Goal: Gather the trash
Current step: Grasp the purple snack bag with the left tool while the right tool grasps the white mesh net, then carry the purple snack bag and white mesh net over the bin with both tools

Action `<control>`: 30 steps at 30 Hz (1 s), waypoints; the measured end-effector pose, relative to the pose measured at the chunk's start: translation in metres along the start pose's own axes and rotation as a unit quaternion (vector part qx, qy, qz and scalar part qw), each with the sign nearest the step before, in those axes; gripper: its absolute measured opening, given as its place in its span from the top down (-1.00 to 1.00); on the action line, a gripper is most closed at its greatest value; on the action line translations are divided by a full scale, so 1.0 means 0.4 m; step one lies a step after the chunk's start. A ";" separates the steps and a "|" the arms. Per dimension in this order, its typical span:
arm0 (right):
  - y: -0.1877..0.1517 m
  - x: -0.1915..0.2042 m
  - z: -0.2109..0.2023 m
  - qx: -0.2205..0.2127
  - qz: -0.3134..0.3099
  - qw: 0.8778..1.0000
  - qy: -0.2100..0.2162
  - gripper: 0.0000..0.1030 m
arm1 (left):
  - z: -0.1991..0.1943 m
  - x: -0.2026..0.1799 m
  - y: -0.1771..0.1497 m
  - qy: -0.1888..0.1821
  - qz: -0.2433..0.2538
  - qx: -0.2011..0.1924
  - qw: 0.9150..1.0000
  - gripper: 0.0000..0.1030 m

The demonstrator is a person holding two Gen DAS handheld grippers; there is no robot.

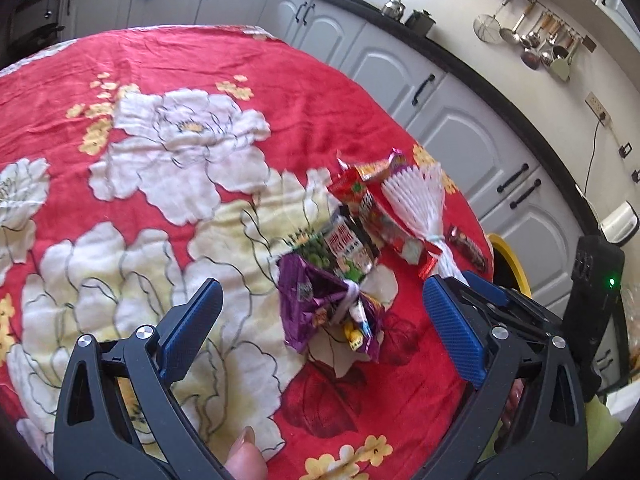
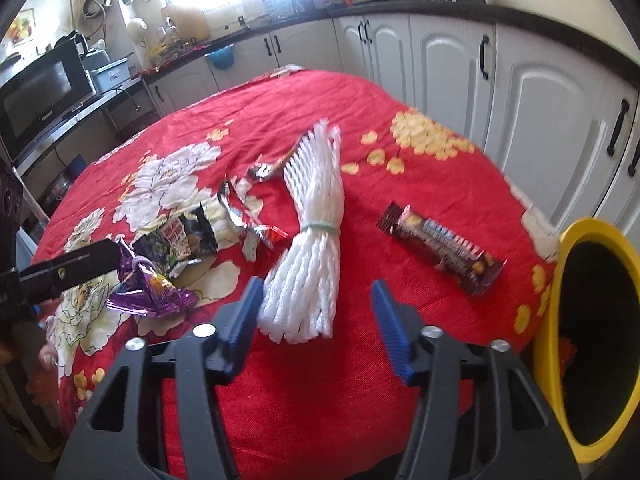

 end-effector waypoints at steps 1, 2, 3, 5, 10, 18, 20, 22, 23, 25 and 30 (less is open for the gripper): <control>-0.006 -0.002 0.002 0.003 0.003 1.000 0.003 0.25 | 0.004 -0.002 -0.003 -0.001 0.001 0.003 1.000 -0.78; -0.009 -0.003 0.003 0.002 0.003 1.000 0.004 0.28 | 0.007 -0.004 -0.006 -0.002 0.002 0.005 1.000 -0.78; -0.012 -0.004 0.000 -0.001 0.002 1.000 0.004 0.33 | 0.011 -0.008 -0.009 -0.003 0.004 0.007 1.000 -0.78; -0.013 -0.006 -0.003 -0.002 0.002 1.000 0.005 0.46 | 0.015 -0.011 -0.012 -0.002 0.008 0.010 1.000 -0.78; -0.020 -0.013 -0.015 -0.008 0.007 1.000 0.003 0.63 | 0.023 -0.014 -0.019 0.000 0.010 0.014 1.000 -0.72; -0.022 -0.030 -0.050 -0.027 0.011 1.000 -0.005 0.65 | 0.040 -0.012 -0.032 0.017 0.015 0.026 0.999 -0.22; -0.021 -0.032 -0.059 -0.031 0.011 0.999 -0.006 0.65 | 0.042 -0.010 -0.033 0.022 0.017 0.030 0.999 -0.04; -0.019 -0.031 -0.069 -0.036 0.011 0.999 -0.006 0.65 | 0.042 -0.013 -0.035 0.019 0.020 0.034 0.999 0.10; -0.019 -0.032 -0.075 -0.038 0.009 0.999 -0.007 0.65 | 0.041 -0.015 -0.037 0.019 0.024 0.037 0.999 0.11; -0.016 -0.032 -0.085 -0.042 0.009 0.999 -0.006 0.65 | 0.041 -0.018 -0.040 0.018 0.029 0.042 0.999 0.17; -0.016 -0.038 -0.105 -0.049 0.012 0.999 -0.003 0.65 | 0.035 -0.028 -0.049 0.014 0.032 0.054 0.998 0.39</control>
Point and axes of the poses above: each gripper's, at about its wrist camera, not at the fingertips, and z roughly the way its jaws point, x to its left, y to its top, the point moved 7 cm from there along z, roughly the way its jaws point, and after that the axes turned 5 degrees about z, right-handed, at the moved point
